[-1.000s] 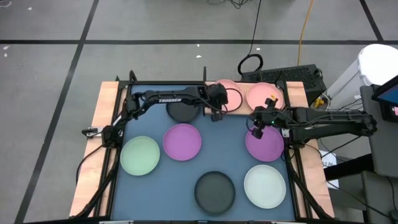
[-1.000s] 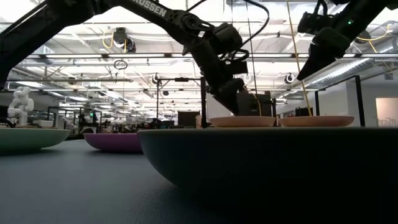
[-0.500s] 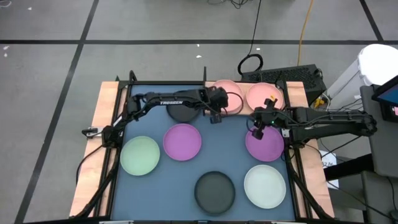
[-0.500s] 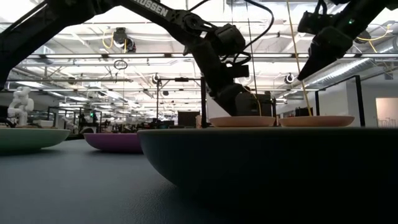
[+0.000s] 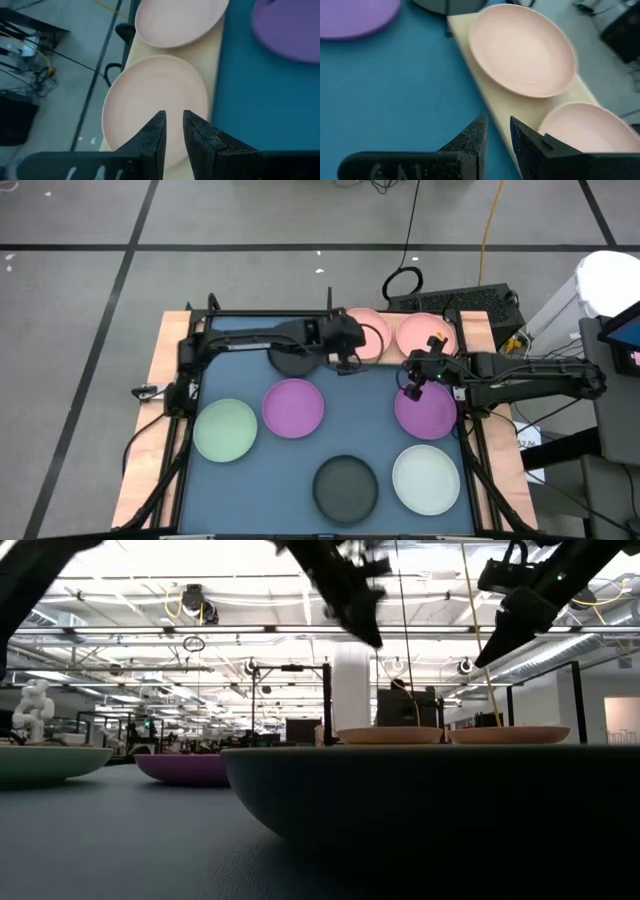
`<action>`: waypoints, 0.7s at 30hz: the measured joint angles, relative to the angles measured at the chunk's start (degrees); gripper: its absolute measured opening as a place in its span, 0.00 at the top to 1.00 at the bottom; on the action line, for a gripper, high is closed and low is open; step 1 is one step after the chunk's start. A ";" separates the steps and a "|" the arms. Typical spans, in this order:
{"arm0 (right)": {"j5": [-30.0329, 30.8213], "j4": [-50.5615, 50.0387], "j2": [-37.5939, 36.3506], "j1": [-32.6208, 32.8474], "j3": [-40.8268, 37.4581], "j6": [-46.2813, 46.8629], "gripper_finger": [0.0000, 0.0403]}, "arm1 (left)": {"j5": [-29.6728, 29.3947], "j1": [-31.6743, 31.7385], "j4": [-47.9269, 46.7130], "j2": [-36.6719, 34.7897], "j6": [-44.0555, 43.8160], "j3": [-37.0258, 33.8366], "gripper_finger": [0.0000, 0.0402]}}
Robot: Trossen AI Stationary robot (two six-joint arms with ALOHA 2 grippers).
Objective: Place and stack plates onto a shelf
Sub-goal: Adjust the pink plates on the shelf
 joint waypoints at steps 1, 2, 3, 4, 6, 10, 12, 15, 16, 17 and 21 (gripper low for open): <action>1.26 -0.05 -0.02 -0.02 -0.39 0.41 0.83 | 0.90 -0.02 -0.73 -1.34 -1.04 -0.17 0.82; 2.66 -0.07 -0.02 -0.06 -0.90 0.93 0.83 | 1.72 -0.04 -0.92 -2.86 -2.06 -0.51 0.82; 4.11 -0.05 0.01 -0.17 -1.47 1.18 0.83 | 2.18 -0.02 -1.31 -4.72 -3.16 -1.56 0.82; 5.35 -0.16 0.04 -0.34 -1.98 1.26 0.83 | 2.24 -0.01 -1.90 -6.35 -4.23 -3.16 0.82; 5.98 -0.02 0.03 -1.16 -2.84 1.18 0.83 | 2.22 -0.21 0.29 -10.21 -6.08 -8.07 0.82; 7.63 2.48 0.49 -4.80 -3.11 -0.13 0.83 | 1.35 -1.10 10.39 -19.36 -9.45 -22.07 0.82; 8.31 7.36 1.33 -7.46 -3.11 -2.37 0.86 | 1.31 -1.52 16.86 -23.66 -10.52 -29.21 0.82; 2.17 17.31 3.33 -12.06 -2.06 -4.44 0.92 | 1.27 -2.06 25.49 -28.72 -11.89 -38.56 0.82; -0.93 19.30 4.25 -13.51 -1.18 -4.68 0.95 | 1.27 -2.29 27.82 -30.32 -12.41 -41.29 0.82; -2.92 19.82 5.46 -14.87 -0.04 -4.91 0.97 | 1.26 -2.41 29.97 -31.71 -13.02 -43.53 0.82; -4.05 15.43 11.71 -19.82 4.73 -4.71 0.99 | 1.16 -3.38 35.54 -35.58 -15.11 -50.88 0.82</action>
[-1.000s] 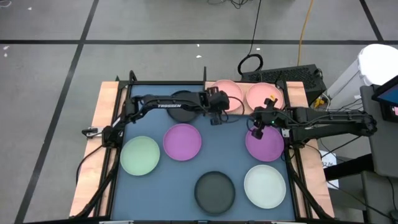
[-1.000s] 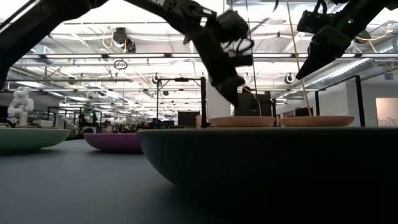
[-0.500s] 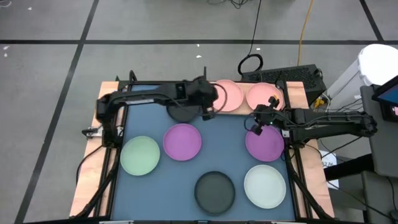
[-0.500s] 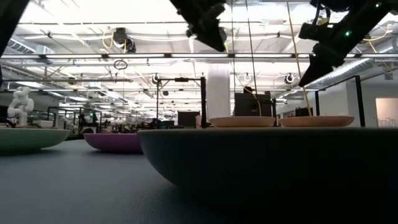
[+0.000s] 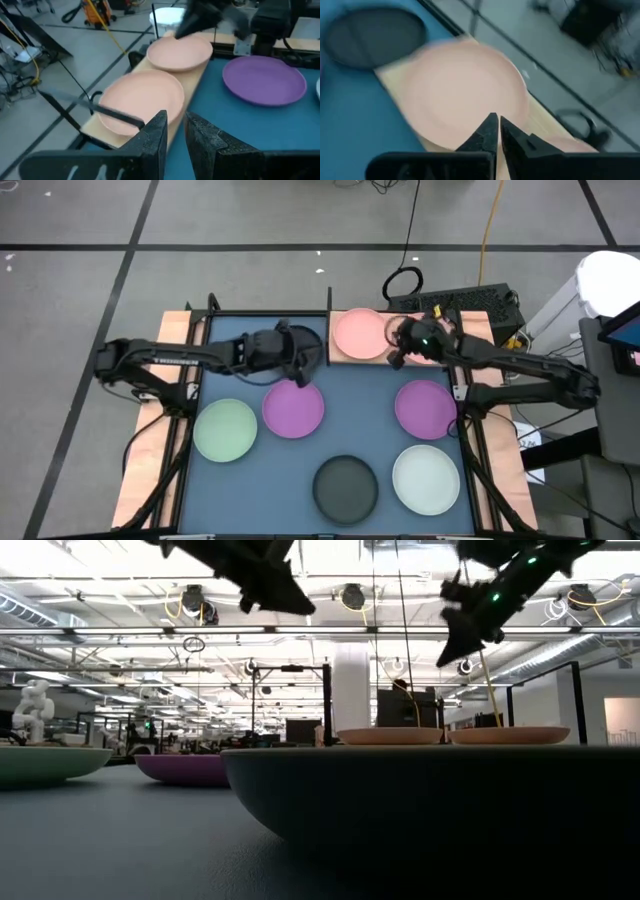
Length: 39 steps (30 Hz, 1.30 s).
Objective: Place and stack plates onto a shelf
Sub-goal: Adjust the pink plates on the shelf
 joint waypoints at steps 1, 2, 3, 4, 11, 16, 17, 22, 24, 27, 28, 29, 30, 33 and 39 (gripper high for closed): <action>-0.44 -1.46 1.66 -1.32 1.21 0.07 0.99 | 0.00 -0.27 1.28 -0.36 -0.03 -1.31 0.82; -1.13 -2.52 3.25 -2.59 2.29 0.18 0.99 | 0.04 -0.42 1.91 -0.84 0.61 -2.33 0.82; -1.63 -3.67 4.89 -3.76 3.38 0.33 1.00 | 0.05 -0.50 2.50 -1.25 1.24 -3.11 0.82; -2.61 -4.62 6.53 -4.93 4.25 0.66 1.00 | 0.10 -0.50 4.09 -1.41 1.47 -3.46 0.82; -6.10 -11.14 15.35 -14.00 7.97 1.66 1.00 | 0.16 -1.45 6.18 -1.07 0.64 -4.07 0.82; -9.05 -11.32 20.30 -19.26 8.03 1.28 1.00 | 0.17 -2.85 5.65 -0.76 0.64 -4.08 0.82; -9.81 -11.39 21.14 -19.98 8.03 1.21 1.00 | 0.17 -3.10 5.71 -0.82 0.64 -4.06 0.82; -10.03 -12.41 23.99 -21.88 8.05 1.06 1.00 | 0.16 -4.08 5.71 -0.79 0.64 -4.06 0.82; -10.03 -13.01 24.90 -22.42 8.05 1.05 1.00 | 0.17 -4.16 5.74 -0.81 0.64 -4.06 0.82; -10.02 -12.93 26.29 -22.91 8.05 0.60 1.00 | 0.17 -4.21 5.69 -0.81 0.64 -4.06 0.82; -10.01 -12.95 26.67 -23.04 8.05 0.41 1.00 | 0.17 -4.21 5.73 -0.81 0.64 -4.06 0.82; -10.02 -12.83 27.00 -23.10 8.05 0.24 1.00 | 0.17 -4.21 5.74 -0.81 0.64 -4.06 0.82; -10.01 -12.58 27.30 -23.11 8.05 0.19 1.00 | 0.17 -4.21 5.72 -0.79 0.64 -4.06 0.82; -9.99 -11.86 27.83 -23.11 8.14 0.01 1.00 | 0.17 -4.20 5.74 -0.81 0.64 -4.06 0.82; -13.02 -9.24 27.88 -23.09 8.14 -0.28 1.00 | 0.17 -4.16 5.74 -0.81 0.64 -4.06 0.82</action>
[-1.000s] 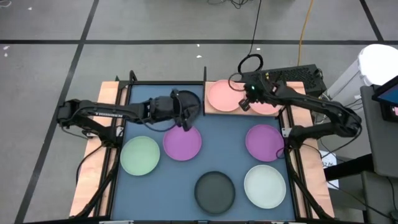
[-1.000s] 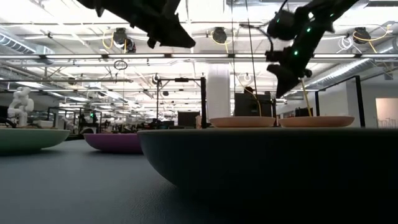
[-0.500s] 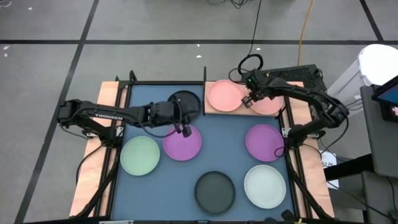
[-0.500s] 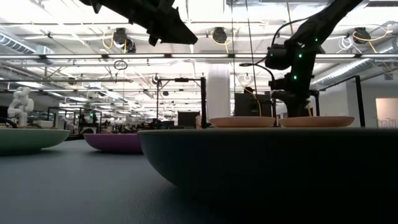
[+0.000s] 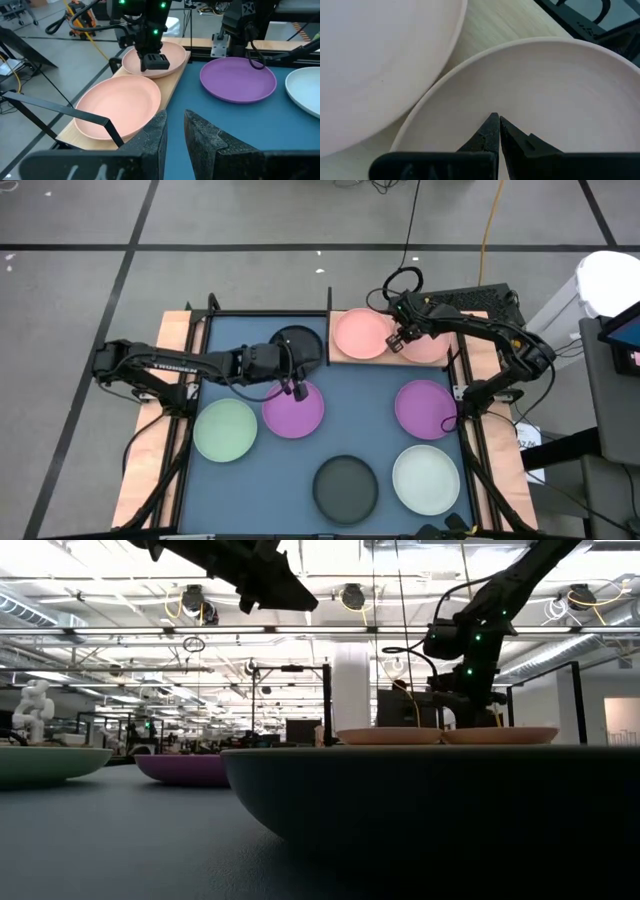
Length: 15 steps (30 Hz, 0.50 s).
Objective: Place and stack plates onto a shelf
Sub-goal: Adjust the pink plates on the shelf
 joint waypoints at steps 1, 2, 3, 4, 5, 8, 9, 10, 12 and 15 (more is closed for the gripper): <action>0.01 0.13 0.02 0.02 -0.02 -0.01 1.00 | 0.00 0.00 -0.01 0.00 0.00 0.00 0.82; 0.00 0.18 0.02 0.03 -0.02 0.01 1.00 | 0.00 0.00 -0.01 0.00 0.01 0.00 0.82; -0.01 0.17 0.02 0.03 -0.04 0.01 1.00 | -0.01 0.00 0.00 0.00 0.00 0.00 0.82; -0.01 0.18 0.02 0.03 -0.04 0.01 1.00 | 0.00 0.00 0.00 0.00 0.00 0.02 0.82; 0.00 0.18 0.02 0.03 -0.04 0.01 1.00 | -0.02 0.00 -0.01 0.00 0.00 0.02 0.82; 0.05 0.18 0.02 0.03 -0.05 -0.64 1.00 | -0.02 0.00 -0.02 0.00 0.02 0.02 0.82; 0.04 0.18 0.02 0.03 -0.07 -0.99 1.00 | 0.00 0.00 -0.02 0.00 0.01 0.02 0.82; 0.06 0.19 0.02 0.03 -0.07 -1.15 1.00 | 0.00 0.00 -0.02 0.00 0.00 0.02 0.82; 0.06 0.31 0.02 0.03 -0.09 -1.68 1.00 | 0.00 0.00 -0.02 0.02 0.01 0.02 0.82; 0.06 0.63 -0.54 0.03 -0.13 -2.25 1.00 | 0.00 0.00 -0.02 0.00 0.01 0.04 0.82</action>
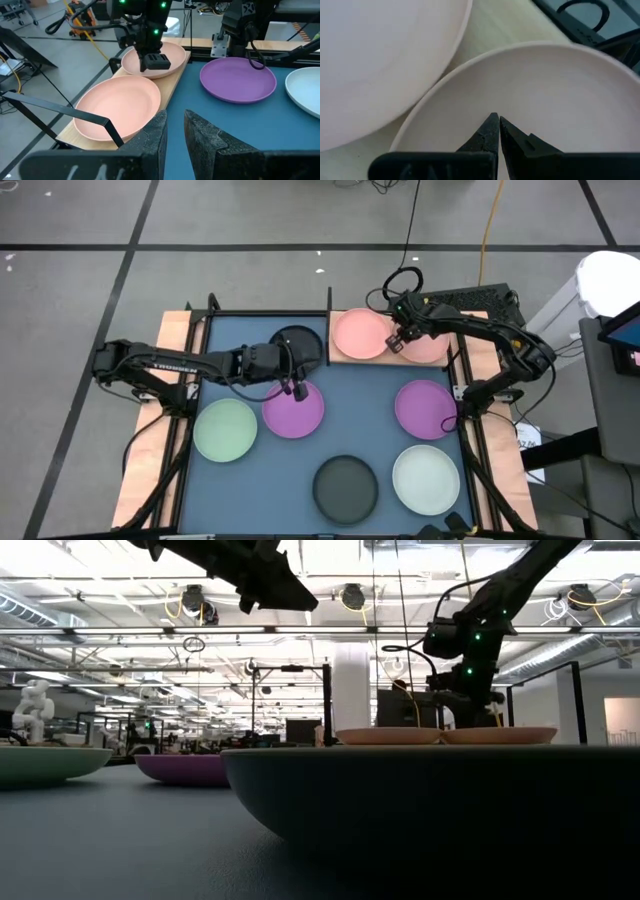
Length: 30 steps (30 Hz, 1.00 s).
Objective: Place and stack plates onto a shelf
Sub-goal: Adjust the pink plates on the shelf, then stack the blue plate on top of the pink plate on the shelf
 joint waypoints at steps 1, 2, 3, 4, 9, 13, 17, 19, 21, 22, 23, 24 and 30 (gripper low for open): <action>0.00 0.29 -0.46 0.06 0.00 -0.23 1.00 | 0.00 0.00 0.00 0.00 -0.01 0.00 0.82; 0.00 0.40 -1.05 0.13 0.00 -0.27 1.00 | 0.00 0.00 0.00 0.02 0.01 0.00 0.82; 0.00 0.36 -1.86 0.13 0.00 -0.30 1.00 | 0.00 0.00 0.00 0.00 0.01 0.00 0.82; -0.02 0.35 -2.84 0.15 0.00 -0.28 1.00 | 0.00 0.00 0.00 0.00 0.01 0.00 0.82; -0.11 -1.68 -9.25 1.91 0.00 0.75 1.00 | -0.02 0.00 0.00 0.00 0.03 0.00 0.82; -0.15 -5.79 -15.02 5.98 0.00 3.47 1.00 | 0.00 0.00 -0.02 0.01 0.03 0.00 0.82; -0.15 -9.74 -20.48 12.34 0.00 7.10 1.00 | -0.02 0.00 -0.02 0.00 0.03 0.00 0.82; -0.15 -11.35 -22.82 16.01 0.00 9.28 1.00 | 0.00 0.00 -0.02 0.00 -0.05 0.02 0.82; -0.11 -13.44 -24.76 19.80 0.00 11.58 1.00 | 0.01 0.00 -0.06 0.00 -0.26 0.02 0.82; -0.09 -14.25 -25.50 21.70 0.00 12.78 1.00 | 0.16 0.00 -0.08 0.00 -0.42 0.02 0.82; -0.08 -15.08 -26.16 23.58 0.00 13.98 1.00 | 0.46 -0.04 -0.09 0.00 -0.54 0.02 0.82; -0.08 -16.02 -26.73 25.45 0.00 15.24 1.00 | 0.46 -0.15 -0.12 0.00 -0.64 0.02 0.82; 1.25 -19.21 -28.11 36.44 0.00 21.32 1.00 | 0.48 -1.04 -0.21 0.00 -0.73 0.02 0.82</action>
